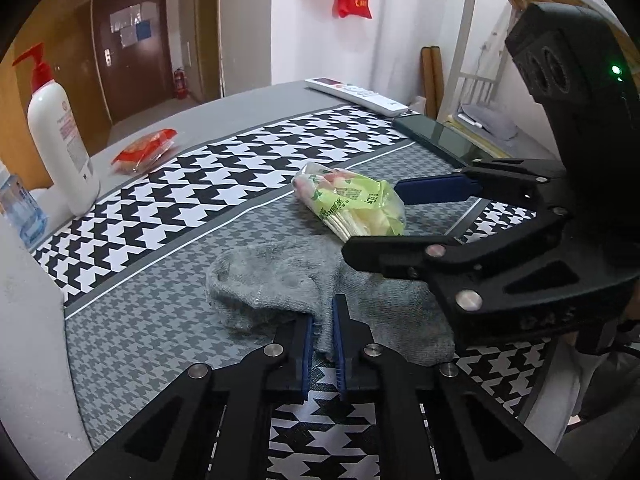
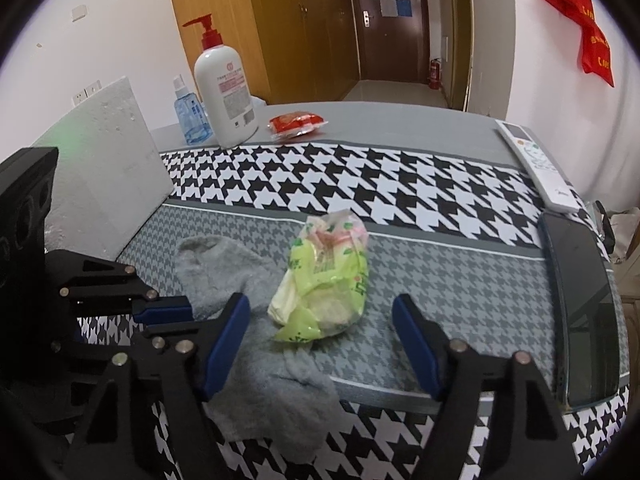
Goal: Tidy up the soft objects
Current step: 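Grasp the grey sock with the left gripper while the right gripper grasps the snack bag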
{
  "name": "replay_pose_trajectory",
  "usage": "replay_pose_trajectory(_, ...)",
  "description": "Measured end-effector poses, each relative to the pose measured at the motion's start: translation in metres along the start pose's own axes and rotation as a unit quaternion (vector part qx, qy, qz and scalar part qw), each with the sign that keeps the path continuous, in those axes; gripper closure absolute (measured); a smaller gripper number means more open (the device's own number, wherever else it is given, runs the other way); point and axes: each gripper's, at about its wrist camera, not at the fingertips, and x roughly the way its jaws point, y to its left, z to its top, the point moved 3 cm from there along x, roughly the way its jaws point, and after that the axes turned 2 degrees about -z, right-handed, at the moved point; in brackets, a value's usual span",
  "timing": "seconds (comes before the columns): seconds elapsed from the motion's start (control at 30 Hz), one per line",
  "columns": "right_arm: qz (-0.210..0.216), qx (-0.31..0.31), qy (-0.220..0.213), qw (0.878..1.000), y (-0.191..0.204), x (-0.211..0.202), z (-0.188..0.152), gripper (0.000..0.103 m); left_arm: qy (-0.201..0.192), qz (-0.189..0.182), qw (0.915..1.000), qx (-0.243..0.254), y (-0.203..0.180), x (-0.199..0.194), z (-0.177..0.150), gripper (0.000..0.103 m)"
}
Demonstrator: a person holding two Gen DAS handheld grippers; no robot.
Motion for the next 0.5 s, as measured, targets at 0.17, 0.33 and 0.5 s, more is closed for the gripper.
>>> replay_pose_trajectory(0.17, 0.000, -0.004, 0.013, 1.000, 0.002, 0.009, 0.001, 0.041, -0.001, -0.001, 1.0000, -0.001, 0.000, -0.003, -0.001, 0.093)
replay_pose_trajectory(0.33, -0.004, -0.004, 0.022, 1.000, 0.002, 0.015, 0.002, 0.041, 0.000, -0.002, 1.0000, 0.000, 0.000, -0.002, -0.002, 0.093)
replay_pose_trajectory(0.5, -0.009, -0.004, 0.025, 1.000, 0.002, 0.019, 0.004, 0.054, -0.001, 0.000, 1.0000, -0.004, 0.001, -0.002, -0.001, 0.093)
